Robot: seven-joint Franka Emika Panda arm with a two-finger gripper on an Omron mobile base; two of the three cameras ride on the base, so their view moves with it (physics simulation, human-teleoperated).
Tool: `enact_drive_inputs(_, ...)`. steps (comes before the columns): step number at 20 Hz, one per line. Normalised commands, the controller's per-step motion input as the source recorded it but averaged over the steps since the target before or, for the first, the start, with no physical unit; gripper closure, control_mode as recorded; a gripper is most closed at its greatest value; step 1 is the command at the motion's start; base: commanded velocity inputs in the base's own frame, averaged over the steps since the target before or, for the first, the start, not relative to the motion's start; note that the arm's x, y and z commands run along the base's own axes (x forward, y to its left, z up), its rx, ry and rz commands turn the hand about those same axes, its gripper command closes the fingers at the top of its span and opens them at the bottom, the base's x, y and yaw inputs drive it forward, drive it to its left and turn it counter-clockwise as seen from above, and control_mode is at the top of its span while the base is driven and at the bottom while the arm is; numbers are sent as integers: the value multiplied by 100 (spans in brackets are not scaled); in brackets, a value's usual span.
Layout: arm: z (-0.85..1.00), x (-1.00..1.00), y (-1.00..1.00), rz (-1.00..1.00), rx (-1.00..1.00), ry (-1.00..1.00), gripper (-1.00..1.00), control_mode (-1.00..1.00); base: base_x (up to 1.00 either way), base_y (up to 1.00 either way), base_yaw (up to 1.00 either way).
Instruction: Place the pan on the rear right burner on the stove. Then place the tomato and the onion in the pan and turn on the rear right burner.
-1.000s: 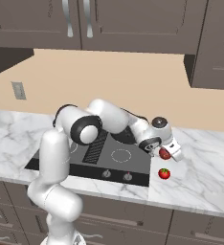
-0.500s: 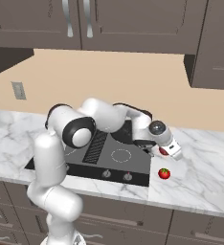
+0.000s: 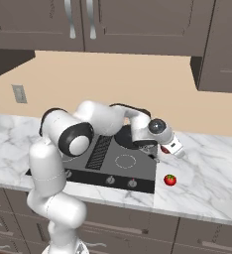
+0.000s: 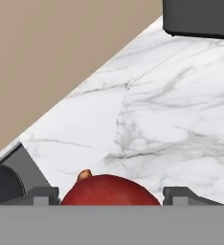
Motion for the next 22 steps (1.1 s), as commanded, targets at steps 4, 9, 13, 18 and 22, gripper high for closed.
enact_drive_inputs(4,43,40,39,0,0,3,100,-100,0,0,0)
enact_drive_inputs(9,40,27,43,0,0,10,100,-100,0,0,0)
enact_drive_inputs(13,21,16,57,0,0,14,100,-100,0,0,0)
enact_drive_inputs(18,9,19,63,0,0,13,100,-100,0,0,0)
enact_drive_inputs(22,9,33,60,0,0,6,100,-100,0,0,0)
